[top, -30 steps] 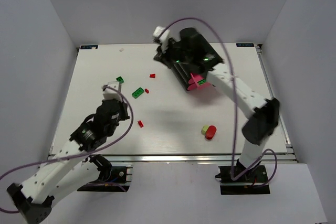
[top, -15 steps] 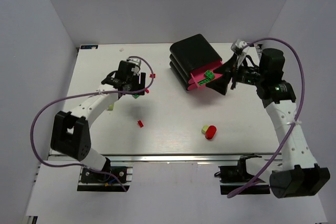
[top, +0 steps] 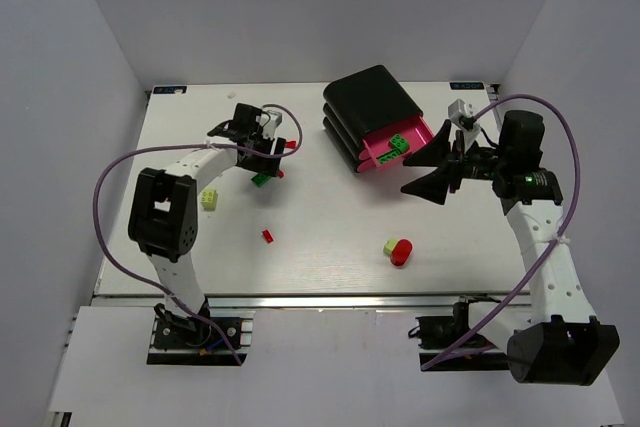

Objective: Sort the legos into containers by color

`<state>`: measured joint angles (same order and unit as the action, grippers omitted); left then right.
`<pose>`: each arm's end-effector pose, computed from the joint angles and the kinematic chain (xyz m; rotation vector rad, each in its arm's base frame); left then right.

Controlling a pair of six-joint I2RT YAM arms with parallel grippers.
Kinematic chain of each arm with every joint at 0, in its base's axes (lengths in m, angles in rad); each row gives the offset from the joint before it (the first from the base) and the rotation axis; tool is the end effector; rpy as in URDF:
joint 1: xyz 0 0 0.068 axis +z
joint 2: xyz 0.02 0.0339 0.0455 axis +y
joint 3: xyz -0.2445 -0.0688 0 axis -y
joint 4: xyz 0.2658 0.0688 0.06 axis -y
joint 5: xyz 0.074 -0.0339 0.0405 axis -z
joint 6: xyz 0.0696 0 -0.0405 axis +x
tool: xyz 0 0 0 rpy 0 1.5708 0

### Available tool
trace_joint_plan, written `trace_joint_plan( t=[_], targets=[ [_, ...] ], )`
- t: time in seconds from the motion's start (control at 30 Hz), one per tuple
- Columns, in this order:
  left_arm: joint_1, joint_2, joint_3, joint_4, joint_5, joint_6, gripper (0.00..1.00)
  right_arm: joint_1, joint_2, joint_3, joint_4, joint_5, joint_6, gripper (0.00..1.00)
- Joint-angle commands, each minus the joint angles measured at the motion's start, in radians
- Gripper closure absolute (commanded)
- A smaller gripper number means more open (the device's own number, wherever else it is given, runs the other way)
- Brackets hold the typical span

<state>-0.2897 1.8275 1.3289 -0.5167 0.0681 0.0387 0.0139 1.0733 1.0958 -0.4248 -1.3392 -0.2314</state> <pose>0.4010 -0.1245 0.1537 0.4487 2.5541 -0.1802 0.2495 0.0712 0.3591 -1.0214 1.4775 1.1380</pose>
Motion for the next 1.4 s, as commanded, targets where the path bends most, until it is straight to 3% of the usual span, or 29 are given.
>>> trace_joint_plan(
  t=[0.0, 0.4, 0.53, 0.67, 0.87, 0.9, 1.03, 1.07, 1.17, 1.2, 1.27, 1.37],
  targets=[
    [0.009, 0.027, 0.050, 0.006, 0.048, 0.056, 0.16, -0.003, -0.035, 0.006, -0.025, -0.029, -0.066, 0.20],
    [0.009, 0.130, 0.078, 0.035, -0.053, 0.073, 0.15, -0.002, -0.067, -0.019, -0.003, -0.012, -0.065, 0.18],
    [0.009, 0.159, 0.078, 0.027, -0.031, 0.075, 0.25, 0.000, -0.065, -0.019, -0.005, -0.008, -0.068, 0.18],
    [0.009, 0.162, 0.059, 0.035, -0.031, 0.067, 0.49, -0.002, -0.062, -0.024, -0.002, -0.005, -0.066, 0.18],
    [0.009, 0.132, 0.058, 0.023, -0.053, 0.066, 0.61, -0.002, -0.064, -0.028, 0.006, -0.005, -0.065, 0.19],
    [0.009, 0.122, 0.059, 0.018, -0.054, 0.063, 0.67, 0.000, -0.064, -0.028, 0.009, -0.003, -0.065, 0.19],
    [-0.018, 0.018, 0.078, 0.026, -0.015, 0.015, 0.86, -0.002, -0.064, -0.034, 0.033, 0.038, -0.039, 0.21],
    [-0.019, -0.070, 0.047, 0.047, 0.017, 0.003, 0.87, -0.002, -0.062, -0.039, 0.046, 0.085, -0.019, 0.22],
    [-0.049, -0.216, 0.004, 0.161, 0.218, -0.086, 0.90, -0.002, -0.049, -0.043, 0.080, 0.164, 0.030, 0.44],
    [-0.074, -0.230, 0.015, 0.178, 0.254, -0.109, 0.90, -0.006, -0.046, -0.042, 0.090, 0.176, 0.043, 0.66],
    [-0.106, -0.222, 0.083, 0.156, 0.353, -0.129, 0.92, 0.000, -0.039, -0.053, 0.107, 0.211, 0.059, 0.97],
    [-0.195, -0.179, 0.170, 0.136, 0.406, -0.141, 0.92, -0.002, -0.050, -0.065, 0.150, 0.293, 0.084, 1.00]
  ],
)
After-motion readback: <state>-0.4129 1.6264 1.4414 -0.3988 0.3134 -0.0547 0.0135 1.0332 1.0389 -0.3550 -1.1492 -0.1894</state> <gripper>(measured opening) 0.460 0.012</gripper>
